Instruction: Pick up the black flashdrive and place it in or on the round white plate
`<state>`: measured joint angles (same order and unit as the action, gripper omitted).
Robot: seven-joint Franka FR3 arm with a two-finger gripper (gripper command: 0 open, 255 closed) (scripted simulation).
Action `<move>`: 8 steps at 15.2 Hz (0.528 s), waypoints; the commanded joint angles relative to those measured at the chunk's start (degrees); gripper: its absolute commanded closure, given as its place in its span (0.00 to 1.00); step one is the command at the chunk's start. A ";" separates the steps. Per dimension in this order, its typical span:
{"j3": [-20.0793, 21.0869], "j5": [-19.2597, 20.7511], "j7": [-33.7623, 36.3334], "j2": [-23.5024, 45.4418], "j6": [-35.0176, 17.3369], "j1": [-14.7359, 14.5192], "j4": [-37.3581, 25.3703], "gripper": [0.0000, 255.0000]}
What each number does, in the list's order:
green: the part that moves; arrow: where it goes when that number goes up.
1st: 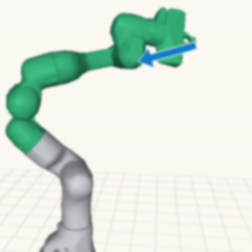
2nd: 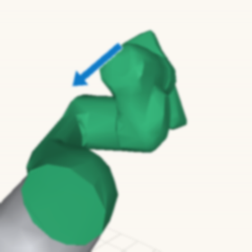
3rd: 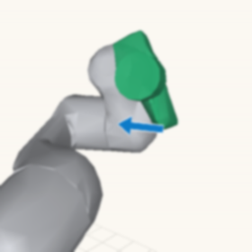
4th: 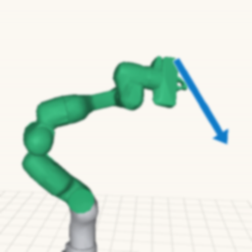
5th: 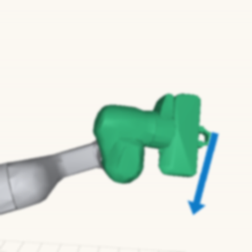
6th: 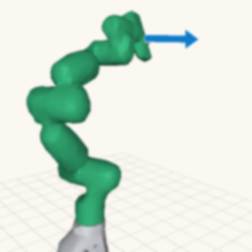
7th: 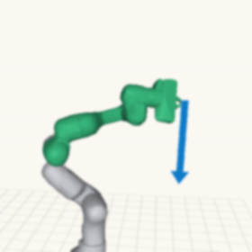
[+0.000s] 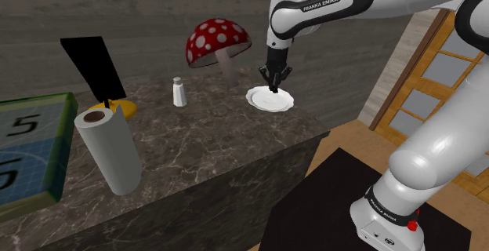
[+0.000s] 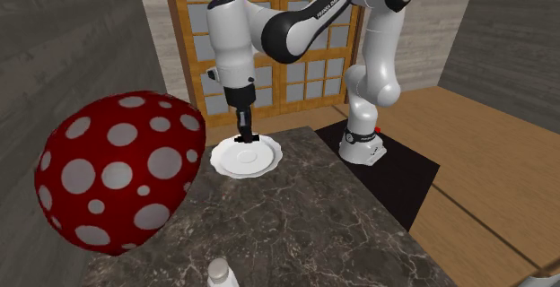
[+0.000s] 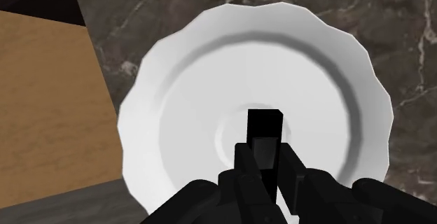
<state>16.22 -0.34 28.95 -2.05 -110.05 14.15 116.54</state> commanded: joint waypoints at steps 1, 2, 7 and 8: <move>0.08 0.13 0.19 0.49 -1.56 -0.06 1.08 1.00; 0.10 0.20 0.24 0.73 -2.31 -0.07 1.60 1.00; 0.16 0.62 0.57 2.12 -6.05 -0.12 4.01 1.00; 0.18 0.74 0.67 2.51 -6.98 -0.14 4.57 1.00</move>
<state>16.36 0.29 29.48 0.14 -116.24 14.05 120.65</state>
